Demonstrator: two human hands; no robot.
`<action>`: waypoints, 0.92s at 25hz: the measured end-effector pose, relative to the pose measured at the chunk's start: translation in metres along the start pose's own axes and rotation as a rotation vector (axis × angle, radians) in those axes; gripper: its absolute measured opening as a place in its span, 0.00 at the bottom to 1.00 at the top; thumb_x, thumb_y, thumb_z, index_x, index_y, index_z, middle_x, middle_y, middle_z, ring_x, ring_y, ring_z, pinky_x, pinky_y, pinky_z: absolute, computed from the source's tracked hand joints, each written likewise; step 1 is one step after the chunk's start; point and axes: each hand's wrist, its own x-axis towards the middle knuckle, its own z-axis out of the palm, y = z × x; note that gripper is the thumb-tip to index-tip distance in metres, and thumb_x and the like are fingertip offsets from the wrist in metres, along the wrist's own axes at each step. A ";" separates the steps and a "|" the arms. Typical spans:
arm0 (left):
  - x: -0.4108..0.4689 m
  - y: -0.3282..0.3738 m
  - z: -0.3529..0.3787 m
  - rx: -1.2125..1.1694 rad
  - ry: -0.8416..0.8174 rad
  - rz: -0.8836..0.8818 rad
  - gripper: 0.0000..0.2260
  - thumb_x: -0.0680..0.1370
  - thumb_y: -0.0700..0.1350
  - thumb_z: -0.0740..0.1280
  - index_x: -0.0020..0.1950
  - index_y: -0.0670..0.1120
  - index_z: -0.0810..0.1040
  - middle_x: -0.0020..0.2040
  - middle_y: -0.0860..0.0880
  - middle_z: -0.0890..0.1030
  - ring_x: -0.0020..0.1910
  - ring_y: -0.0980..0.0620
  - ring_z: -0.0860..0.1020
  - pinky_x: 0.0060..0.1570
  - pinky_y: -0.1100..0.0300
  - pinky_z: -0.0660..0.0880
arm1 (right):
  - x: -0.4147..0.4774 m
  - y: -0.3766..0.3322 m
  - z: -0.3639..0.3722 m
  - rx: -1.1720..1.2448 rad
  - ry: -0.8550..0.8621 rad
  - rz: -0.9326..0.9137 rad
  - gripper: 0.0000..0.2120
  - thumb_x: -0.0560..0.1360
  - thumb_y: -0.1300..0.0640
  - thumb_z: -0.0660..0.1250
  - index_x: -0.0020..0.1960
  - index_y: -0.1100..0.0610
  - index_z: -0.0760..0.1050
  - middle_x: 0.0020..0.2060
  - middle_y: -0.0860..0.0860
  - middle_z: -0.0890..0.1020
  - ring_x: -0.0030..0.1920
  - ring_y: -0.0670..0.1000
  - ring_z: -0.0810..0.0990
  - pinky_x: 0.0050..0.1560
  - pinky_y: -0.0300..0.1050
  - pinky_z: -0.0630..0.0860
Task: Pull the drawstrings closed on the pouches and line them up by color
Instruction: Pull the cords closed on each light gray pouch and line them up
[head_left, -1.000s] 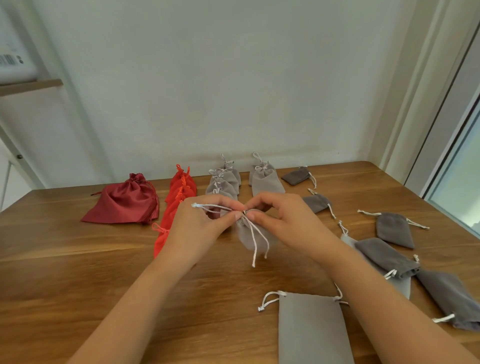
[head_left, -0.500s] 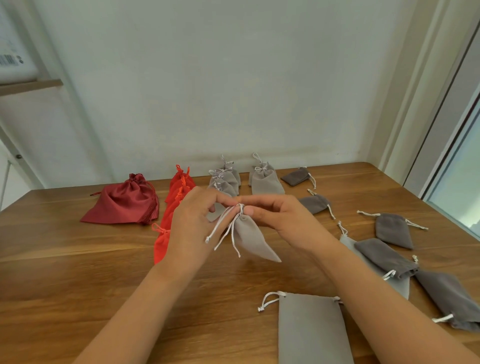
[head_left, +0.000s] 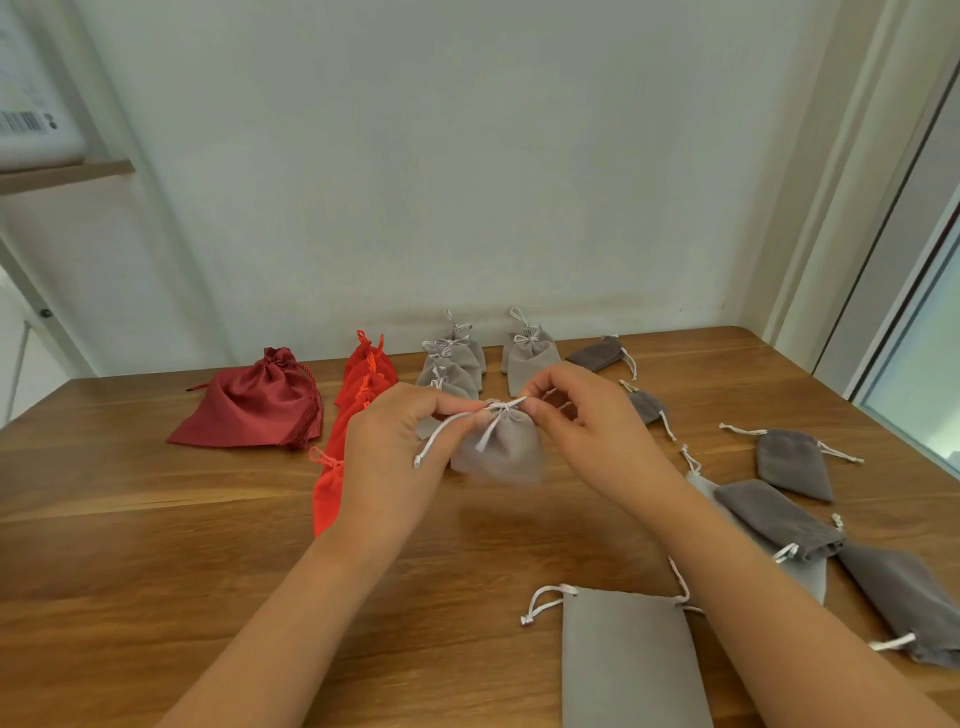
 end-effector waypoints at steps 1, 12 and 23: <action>0.000 0.000 0.001 0.007 -0.022 0.001 0.02 0.70 0.50 0.72 0.42 0.54 0.83 0.40 0.59 0.82 0.44 0.60 0.79 0.45 0.69 0.72 | 0.001 0.002 -0.001 -0.032 0.009 0.012 0.03 0.78 0.57 0.65 0.45 0.52 0.76 0.38 0.40 0.76 0.38 0.36 0.74 0.38 0.27 0.68; -0.007 0.007 0.010 -0.074 -0.165 -0.104 0.01 0.70 0.51 0.71 0.40 0.57 0.82 0.41 0.60 0.83 0.44 0.59 0.80 0.46 0.64 0.74 | 0.005 0.006 0.002 0.291 0.014 0.296 0.05 0.78 0.59 0.65 0.43 0.55 0.76 0.39 0.50 0.81 0.41 0.47 0.77 0.45 0.39 0.73; -0.011 0.019 0.014 -0.223 -0.213 -0.209 0.03 0.71 0.39 0.74 0.40 0.46 0.84 0.36 0.58 0.83 0.39 0.64 0.79 0.40 0.73 0.71 | 0.008 0.008 -0.004 1.018 0.100 0.481 0.06 0.77 0.68 0.62 0.44 0.63 0.76 0.29 0.52 0.81 0.27 0.46 0.73 0.29 0.35 0.73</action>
